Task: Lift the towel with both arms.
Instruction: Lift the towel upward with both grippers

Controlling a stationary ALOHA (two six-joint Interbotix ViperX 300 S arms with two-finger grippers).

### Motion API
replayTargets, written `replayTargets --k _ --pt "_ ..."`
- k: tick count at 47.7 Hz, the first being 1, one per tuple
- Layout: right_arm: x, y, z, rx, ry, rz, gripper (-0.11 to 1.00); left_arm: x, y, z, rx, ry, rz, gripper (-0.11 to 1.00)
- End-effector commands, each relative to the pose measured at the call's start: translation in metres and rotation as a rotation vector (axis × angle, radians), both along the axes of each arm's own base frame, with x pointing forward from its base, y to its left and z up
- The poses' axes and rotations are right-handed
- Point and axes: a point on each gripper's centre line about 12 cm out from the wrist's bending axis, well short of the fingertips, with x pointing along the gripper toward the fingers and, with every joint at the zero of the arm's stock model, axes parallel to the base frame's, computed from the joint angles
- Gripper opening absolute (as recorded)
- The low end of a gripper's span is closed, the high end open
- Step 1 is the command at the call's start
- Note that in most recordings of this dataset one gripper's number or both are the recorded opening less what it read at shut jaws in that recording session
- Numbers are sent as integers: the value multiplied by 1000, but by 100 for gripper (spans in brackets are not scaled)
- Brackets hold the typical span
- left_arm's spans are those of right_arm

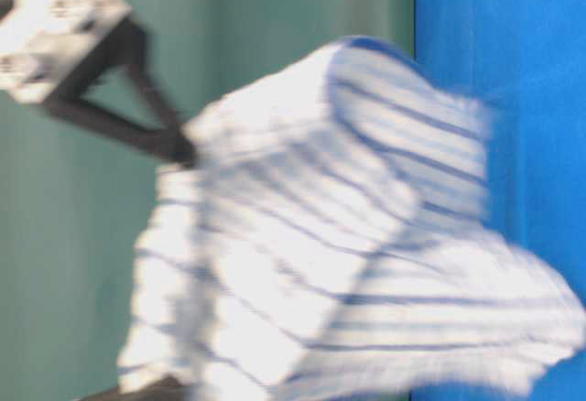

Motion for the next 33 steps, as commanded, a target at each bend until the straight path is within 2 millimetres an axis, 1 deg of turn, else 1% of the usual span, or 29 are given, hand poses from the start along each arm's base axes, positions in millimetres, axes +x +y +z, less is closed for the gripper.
replayTargets --k 1,6,11,17,21,26,33 --pt "-4 -1 45 -19 -68 0 3 -7 9 35 0 -71 28 6" --pt "-7 -3 76 -44 -78 2 3 -14 17 58 3 -104 52 6" --pt "-9 -3 102 -61 -102 6 3 -21 23 81 5 -140 72 6" --pt "-13 -5 133 -83 -141 11 3 -26 27 101 9 -171 86 6" --pt "-16 -5 147 -96 -161 16 3 -28 29 111 9 -180 90 6" --pt "-20 -5 164 -107 -191 19 3 -32 30 129 11 -204 96 6" --pt "-23 -5 179 -111 -221 19 3 -38 32 153 12 -249 101 6"
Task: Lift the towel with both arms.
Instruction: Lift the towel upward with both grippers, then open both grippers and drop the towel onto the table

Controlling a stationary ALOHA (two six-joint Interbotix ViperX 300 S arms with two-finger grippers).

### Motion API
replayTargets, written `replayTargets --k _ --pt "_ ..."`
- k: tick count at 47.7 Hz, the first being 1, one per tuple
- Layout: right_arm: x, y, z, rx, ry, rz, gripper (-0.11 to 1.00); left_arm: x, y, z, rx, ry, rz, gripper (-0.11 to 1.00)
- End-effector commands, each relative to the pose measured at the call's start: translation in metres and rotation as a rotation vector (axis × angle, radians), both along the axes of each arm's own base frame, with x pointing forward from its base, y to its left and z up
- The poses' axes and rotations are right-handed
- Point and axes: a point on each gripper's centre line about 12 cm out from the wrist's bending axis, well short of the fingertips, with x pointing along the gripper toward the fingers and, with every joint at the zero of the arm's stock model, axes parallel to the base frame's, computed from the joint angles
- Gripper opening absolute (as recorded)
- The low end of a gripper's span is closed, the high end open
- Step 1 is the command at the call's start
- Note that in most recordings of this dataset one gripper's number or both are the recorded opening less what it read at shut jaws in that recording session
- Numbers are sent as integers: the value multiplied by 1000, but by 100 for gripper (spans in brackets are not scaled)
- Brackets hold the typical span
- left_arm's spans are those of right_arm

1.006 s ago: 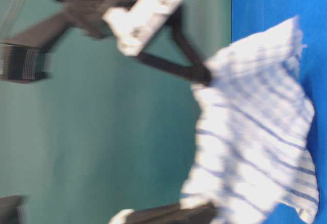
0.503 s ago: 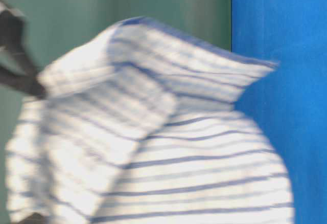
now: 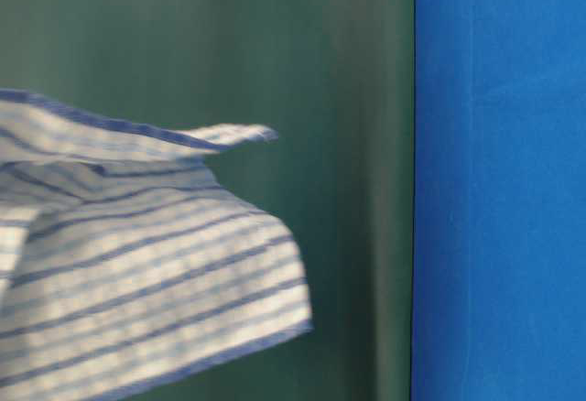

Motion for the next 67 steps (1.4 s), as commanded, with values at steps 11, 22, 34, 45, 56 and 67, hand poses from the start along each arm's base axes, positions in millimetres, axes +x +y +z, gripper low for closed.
replayTargets --k 11,22,34,45,56,67 --pt "-12 0 26 -1 -61 -1 3 -13 3 34 25 -88 6 6" --pt "-12 0 25 -2 -53 2 3 -12 3 34 67 -91 -6 6" --pt "-11 0 22 -10 -46 2 4 -10 4 31 83 -84 -7 6" --pt "-11 -2 19 -33 -35 -9 55 -13 4 33 94 -143 -6 62" --pt "-10 -4 13 -56 -20 -23 63 -20 4 28 97 -174 -4 90" --pt "-9 -3 3 -48 3 -23 63 -18 4 11 86 -144 -5 90"
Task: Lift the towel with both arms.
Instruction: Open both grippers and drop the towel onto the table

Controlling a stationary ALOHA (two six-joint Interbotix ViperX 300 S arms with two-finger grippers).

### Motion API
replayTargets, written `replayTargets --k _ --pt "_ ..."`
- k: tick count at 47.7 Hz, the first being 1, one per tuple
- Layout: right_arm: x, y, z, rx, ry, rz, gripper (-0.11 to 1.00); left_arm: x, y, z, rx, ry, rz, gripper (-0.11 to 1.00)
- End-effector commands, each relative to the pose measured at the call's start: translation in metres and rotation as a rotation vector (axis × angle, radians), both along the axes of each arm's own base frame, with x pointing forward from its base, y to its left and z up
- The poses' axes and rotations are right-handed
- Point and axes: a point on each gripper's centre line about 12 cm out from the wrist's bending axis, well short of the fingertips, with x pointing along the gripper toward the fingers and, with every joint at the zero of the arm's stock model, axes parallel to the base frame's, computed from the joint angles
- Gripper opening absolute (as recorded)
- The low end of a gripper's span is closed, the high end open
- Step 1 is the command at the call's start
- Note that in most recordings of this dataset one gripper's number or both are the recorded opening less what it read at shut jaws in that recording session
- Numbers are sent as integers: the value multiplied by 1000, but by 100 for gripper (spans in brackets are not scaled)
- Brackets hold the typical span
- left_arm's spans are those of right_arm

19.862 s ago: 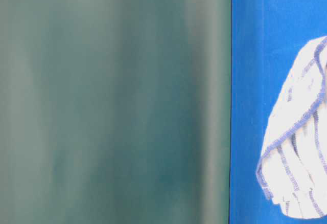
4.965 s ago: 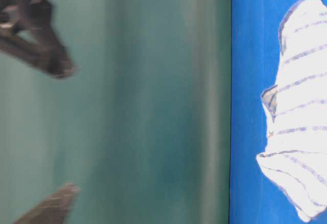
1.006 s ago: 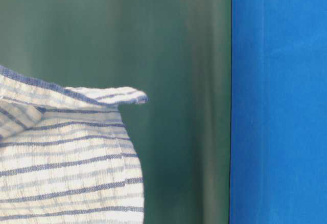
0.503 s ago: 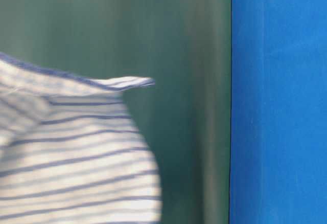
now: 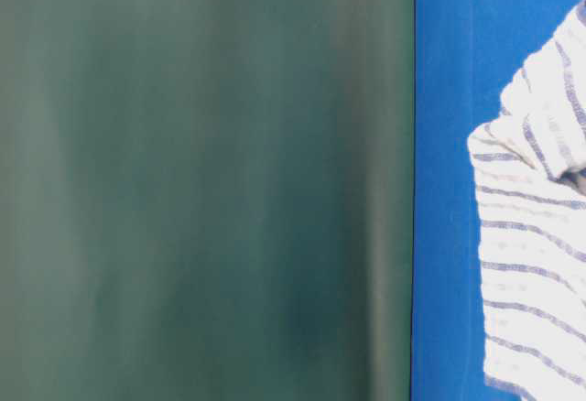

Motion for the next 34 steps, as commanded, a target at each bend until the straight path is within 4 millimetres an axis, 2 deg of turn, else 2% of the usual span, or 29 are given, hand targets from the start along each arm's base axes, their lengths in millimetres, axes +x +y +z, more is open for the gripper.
replayTargets --k 1,17,25,34 --pt "-7 3 7 0 -25 7 63 1 0 -3 -1 -3 1 90" --pt "3 12 -53 34 0 35 63 14 0 -66 -6 17 -2 90" --pt "0 15 -81 57 -9 48 63 14 0 -86 -3 -11 1 90" --pt "-4 16 -123 89 16 51 63 13 0 -117 -4 3 2 90"
